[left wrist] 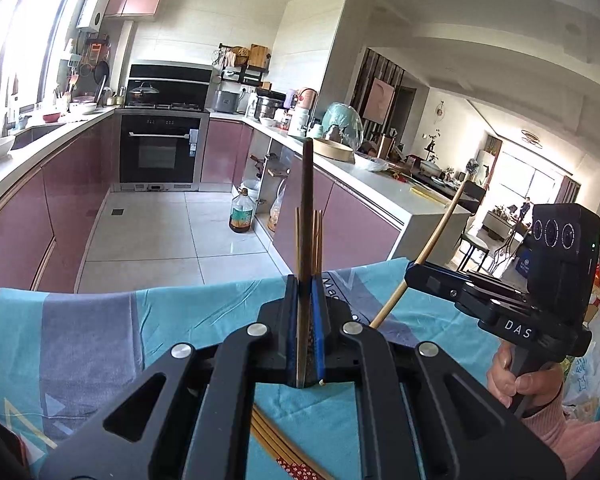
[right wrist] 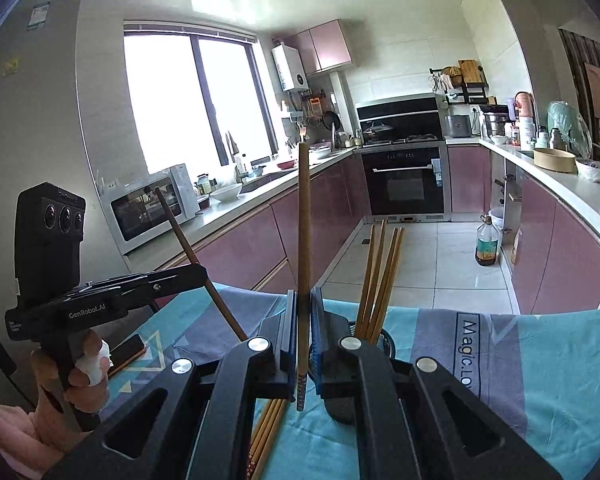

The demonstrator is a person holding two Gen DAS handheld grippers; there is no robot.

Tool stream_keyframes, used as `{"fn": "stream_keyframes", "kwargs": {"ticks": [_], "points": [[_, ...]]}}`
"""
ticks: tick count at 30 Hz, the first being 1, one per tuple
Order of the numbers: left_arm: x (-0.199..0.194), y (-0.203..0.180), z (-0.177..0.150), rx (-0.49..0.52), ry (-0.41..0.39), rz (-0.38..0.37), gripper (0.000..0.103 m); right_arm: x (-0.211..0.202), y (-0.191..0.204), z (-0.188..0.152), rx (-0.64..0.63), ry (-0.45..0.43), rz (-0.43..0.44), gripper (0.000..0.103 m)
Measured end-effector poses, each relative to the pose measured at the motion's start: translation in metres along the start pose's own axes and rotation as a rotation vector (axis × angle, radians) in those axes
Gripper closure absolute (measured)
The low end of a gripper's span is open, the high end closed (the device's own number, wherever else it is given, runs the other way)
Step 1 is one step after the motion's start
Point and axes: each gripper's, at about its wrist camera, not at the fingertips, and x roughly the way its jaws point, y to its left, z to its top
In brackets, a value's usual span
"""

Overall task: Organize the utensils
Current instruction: 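Lift the left gripper's chopstick upright over the mesh cup while the right gripper carries its chopstick there, then lower both held chopsticks into the mesh cup and open both grippers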

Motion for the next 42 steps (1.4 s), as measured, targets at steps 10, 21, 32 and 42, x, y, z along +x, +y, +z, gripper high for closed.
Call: {"fn": "stream_keyframes", "kwargs": {"ticks": [10, 21, 32, 42], "points": [[-0.004, -0.015, 0.035, 0.018, -0.059, -0.009, 0.096, -0.009, -0.011, 0.023, -0.013, -0.059, -0.030, 0.098], [0.018, -0.027, 0.044, 0.035, -0.028, 0.010, 0.096, 0.016, -0.025, 0.023, -0.012, -0.009, -0.068, 0.098], [0.064, -0.018, 0.018, 0.043, 0.131, 0.027, 0.096, 0.052, -0.030, 0.001, 0.004, 0.128, -0.079, 0.098], [0.092, -0.008, 0.021, 0.059, 0.200, 0.036, 0.096, 0.077, -0.034, -0.006, 0.012, 0.222, -0.102, 0.098]]}}
